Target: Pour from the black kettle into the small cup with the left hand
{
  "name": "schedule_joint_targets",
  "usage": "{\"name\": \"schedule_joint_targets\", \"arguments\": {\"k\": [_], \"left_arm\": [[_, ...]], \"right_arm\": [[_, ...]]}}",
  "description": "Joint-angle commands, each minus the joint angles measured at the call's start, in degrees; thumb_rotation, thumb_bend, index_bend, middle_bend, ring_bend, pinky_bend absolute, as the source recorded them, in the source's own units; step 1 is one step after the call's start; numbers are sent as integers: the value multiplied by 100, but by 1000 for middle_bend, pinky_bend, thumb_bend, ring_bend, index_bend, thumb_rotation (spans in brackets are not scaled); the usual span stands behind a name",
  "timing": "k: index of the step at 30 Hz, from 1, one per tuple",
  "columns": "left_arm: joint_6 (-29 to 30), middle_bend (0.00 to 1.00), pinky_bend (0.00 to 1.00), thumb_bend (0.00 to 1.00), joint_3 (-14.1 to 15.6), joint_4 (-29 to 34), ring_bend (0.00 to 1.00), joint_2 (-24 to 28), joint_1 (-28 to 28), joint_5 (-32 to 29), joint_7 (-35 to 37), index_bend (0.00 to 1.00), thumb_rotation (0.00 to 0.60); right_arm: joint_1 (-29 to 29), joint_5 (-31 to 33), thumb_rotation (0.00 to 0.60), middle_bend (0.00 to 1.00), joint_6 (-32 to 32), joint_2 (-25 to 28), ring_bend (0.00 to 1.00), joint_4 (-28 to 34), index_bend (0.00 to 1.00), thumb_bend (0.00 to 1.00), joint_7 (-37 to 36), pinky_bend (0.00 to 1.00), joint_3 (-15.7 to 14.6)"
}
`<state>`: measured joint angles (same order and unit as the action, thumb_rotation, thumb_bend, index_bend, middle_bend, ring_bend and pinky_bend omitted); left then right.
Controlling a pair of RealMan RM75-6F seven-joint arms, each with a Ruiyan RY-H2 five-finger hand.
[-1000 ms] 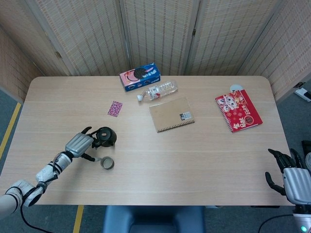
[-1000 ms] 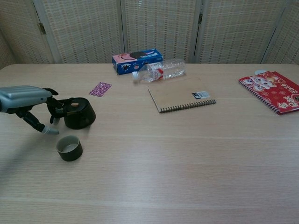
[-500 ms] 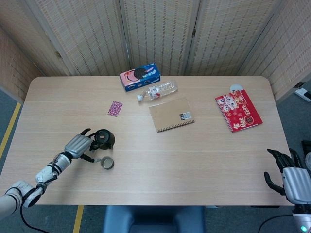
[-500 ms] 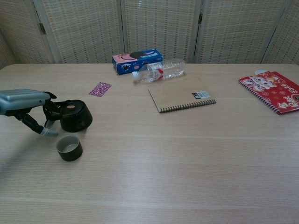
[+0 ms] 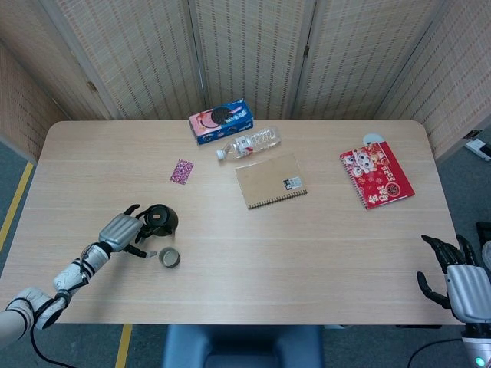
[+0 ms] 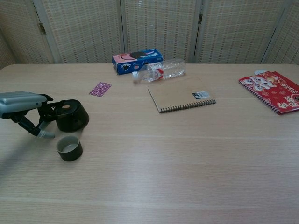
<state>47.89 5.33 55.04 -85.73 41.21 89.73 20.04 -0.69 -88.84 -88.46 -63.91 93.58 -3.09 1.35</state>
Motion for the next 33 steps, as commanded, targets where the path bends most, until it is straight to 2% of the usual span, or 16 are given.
{"name": "schedule_joint_targets", "arguments": {"k": [1, 9, 21, 26, 33], "left_arm": [[10, 768, 0, 191, -3, -17, 579, -7, 2, 9, 25, 752, 325], [41, 916, 0, 193, -76, 1, 723, 1, 51, 2, 117, 885, 321], [79, 998, 10, 194, -236, 130, 820, 52, 163, -52, -21, 965, 327], [50, 1000, 102, 194, -372, 260, 870, 104, 243, -152, -96, 997, 327], [126, 1000, 318, 194, -566, 273, 937, 68, 278, -303, -114, 1000, 358]], "right_arm": [[-2, -3, 558, 245, -2, 4, 226, 2, 143, 449, -10, 50, -2], [-10, 3, 558, 246, -20, 9, 225, -5, 143, 449, -30, 50, 7], [-11, 21, 557, 245, -39, -16, 225, -89, 143, 450, -114, 50, 33], [-7, 36, 557, 245, -38, -36, 225, -146, 143, 449, -156, 50, 46], [-8, 53, 556, 245, -32, -65, 226, -222, 143, 449, -228, 50, 52]]}}
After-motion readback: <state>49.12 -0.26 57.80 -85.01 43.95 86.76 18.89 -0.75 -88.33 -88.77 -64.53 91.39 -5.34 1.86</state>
